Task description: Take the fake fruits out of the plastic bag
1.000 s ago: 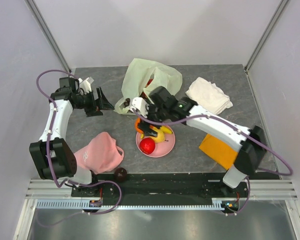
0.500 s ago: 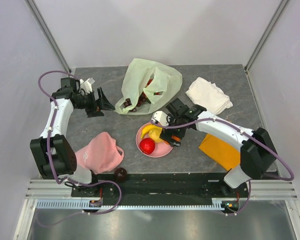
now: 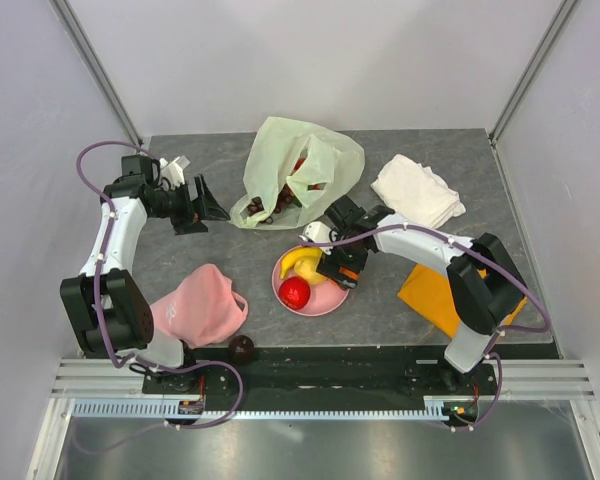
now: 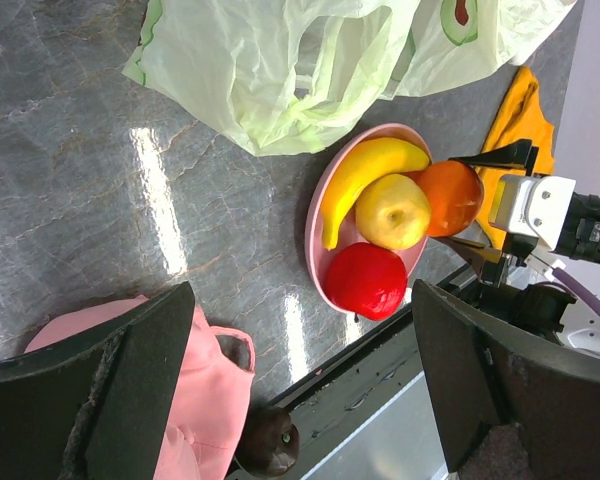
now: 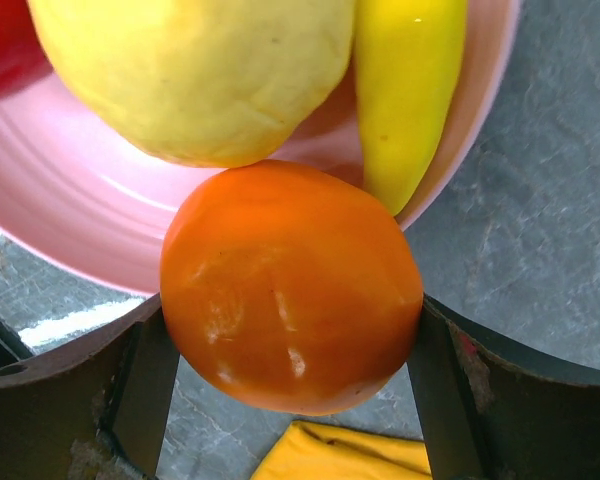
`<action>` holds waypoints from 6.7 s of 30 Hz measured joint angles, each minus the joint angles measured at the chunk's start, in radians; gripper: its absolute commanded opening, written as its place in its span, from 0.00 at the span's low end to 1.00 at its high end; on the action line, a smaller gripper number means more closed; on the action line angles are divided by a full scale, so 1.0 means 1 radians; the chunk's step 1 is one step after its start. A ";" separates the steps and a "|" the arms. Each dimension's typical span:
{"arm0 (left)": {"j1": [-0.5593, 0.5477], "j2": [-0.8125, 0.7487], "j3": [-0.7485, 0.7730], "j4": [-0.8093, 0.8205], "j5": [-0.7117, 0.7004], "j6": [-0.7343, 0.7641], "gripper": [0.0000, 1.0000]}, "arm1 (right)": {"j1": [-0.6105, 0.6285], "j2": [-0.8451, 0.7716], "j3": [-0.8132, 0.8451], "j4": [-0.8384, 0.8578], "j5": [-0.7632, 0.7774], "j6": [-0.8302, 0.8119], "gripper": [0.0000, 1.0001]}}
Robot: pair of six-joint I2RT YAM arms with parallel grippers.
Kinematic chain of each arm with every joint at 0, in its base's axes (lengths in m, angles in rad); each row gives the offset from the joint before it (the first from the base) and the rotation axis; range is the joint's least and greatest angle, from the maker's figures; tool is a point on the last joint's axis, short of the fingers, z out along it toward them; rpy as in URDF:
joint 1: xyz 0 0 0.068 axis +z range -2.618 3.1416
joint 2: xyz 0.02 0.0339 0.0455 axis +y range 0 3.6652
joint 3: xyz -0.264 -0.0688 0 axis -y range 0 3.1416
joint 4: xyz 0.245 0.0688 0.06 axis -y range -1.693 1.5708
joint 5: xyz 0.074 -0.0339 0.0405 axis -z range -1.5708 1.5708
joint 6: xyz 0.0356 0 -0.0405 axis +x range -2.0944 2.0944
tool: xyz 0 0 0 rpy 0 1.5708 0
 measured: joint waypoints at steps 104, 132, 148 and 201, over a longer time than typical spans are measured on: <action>0.213 0.000 0.179 -0.106 -0.071 0.009 0.97 | 0.483 0.316 0.520 -0.086 -0.389 -0.621 0.38; 0.213 -0.001 0.138 -0.090 -0.053 0.009 0.97 | 0.365 0.299 0.442 0.055 -0.303 -0.465 0.98; 0.213 -0.001 0.138 -0.090 -0.045 0.009 0.96 | 0.365 0.429 0.538 0.010 -0.292 -0.355 0.48; 0.213 0.000 0.135 -0.076 -0.018 0.009 0.96 | 0.288 0.327 0.705 -0.224 -0.301 -0.180 0.55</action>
